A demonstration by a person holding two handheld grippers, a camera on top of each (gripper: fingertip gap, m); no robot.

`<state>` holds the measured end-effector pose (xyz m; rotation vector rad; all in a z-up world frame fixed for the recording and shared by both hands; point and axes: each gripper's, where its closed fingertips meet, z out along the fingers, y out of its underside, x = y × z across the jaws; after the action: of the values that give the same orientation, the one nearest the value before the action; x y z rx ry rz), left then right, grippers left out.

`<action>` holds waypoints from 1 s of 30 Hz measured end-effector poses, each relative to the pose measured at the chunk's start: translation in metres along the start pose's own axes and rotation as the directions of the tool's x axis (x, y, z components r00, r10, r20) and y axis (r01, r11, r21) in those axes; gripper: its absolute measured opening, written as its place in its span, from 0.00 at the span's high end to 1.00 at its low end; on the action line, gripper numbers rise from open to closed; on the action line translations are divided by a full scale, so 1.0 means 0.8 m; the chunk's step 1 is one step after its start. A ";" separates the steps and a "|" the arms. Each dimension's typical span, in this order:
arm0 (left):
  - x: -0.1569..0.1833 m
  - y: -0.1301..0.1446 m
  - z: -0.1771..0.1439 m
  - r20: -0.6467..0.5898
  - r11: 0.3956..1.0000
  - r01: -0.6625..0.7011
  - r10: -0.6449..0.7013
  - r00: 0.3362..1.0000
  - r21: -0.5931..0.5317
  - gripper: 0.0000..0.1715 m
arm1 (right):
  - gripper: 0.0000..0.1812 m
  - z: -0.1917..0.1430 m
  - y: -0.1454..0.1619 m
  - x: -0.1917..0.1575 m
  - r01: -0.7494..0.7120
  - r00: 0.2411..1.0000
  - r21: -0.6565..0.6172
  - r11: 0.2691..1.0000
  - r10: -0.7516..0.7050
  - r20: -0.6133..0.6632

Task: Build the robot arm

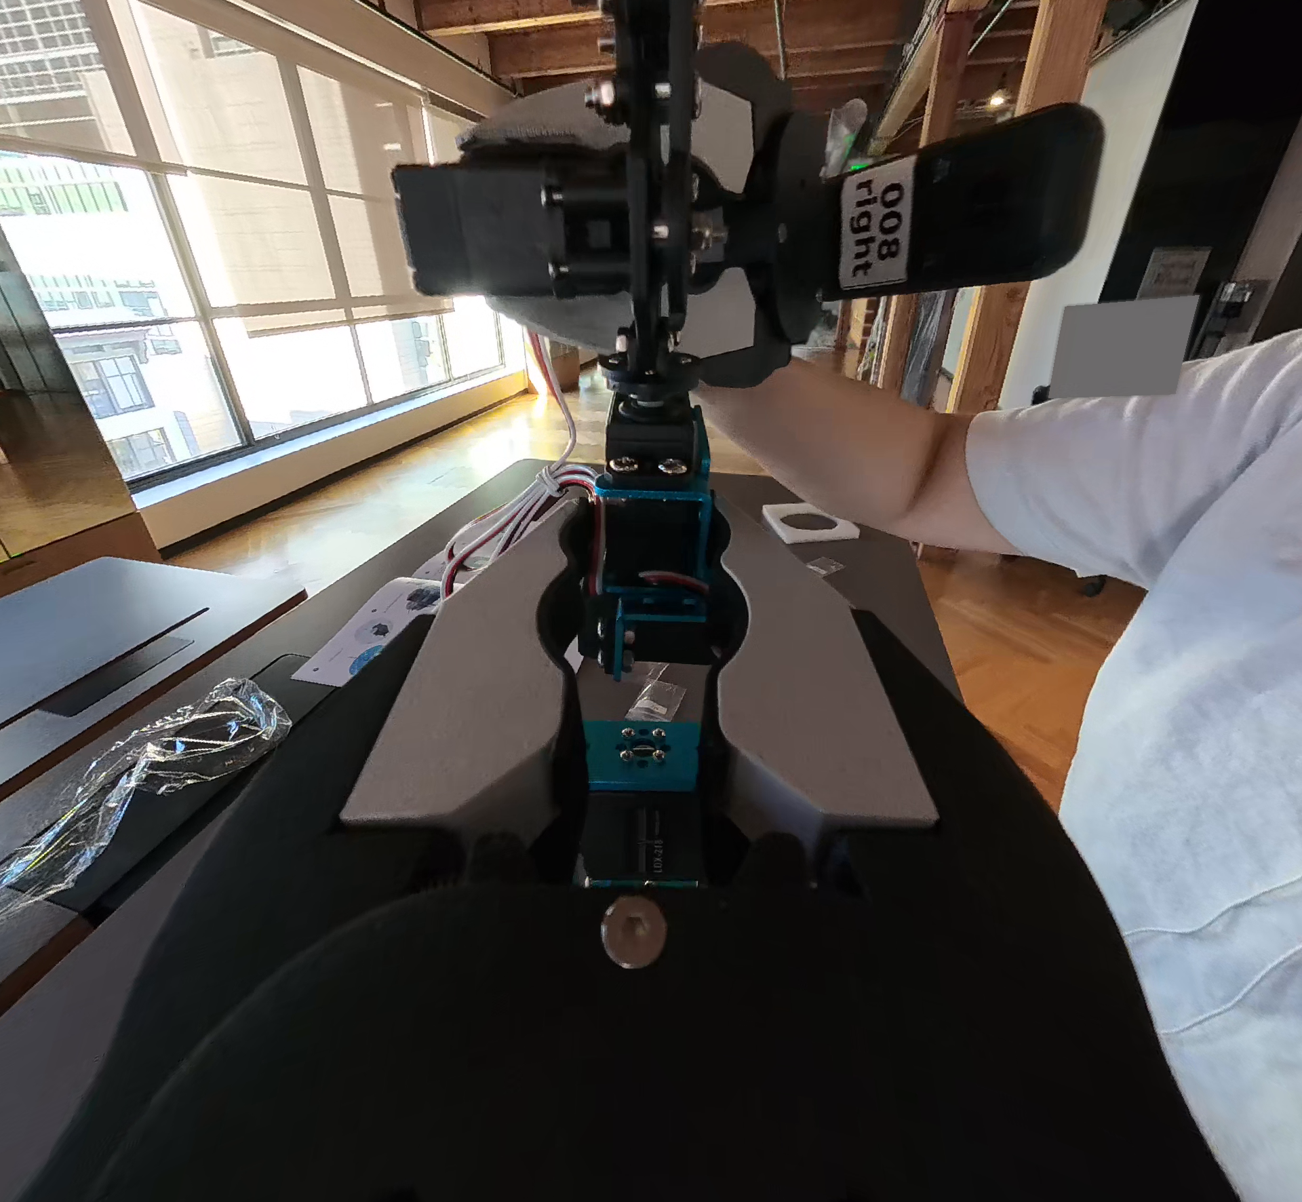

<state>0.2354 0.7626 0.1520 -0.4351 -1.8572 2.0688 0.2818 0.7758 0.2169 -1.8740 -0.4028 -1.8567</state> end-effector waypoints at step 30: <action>-0.001 0.003 0.006 0.034 0.999 0.010 -0.009 0.999 -0.051 0.83 | 0.89 -0.008 0.008 -0.001 0.018 1.000 -0.065 0.998 -0.018 -0.010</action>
<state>0.2338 0.7576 0.1501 -0.4057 -1.9310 2.0387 0.2793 0.7671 0.2153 -1.9078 -0.3608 -1.9122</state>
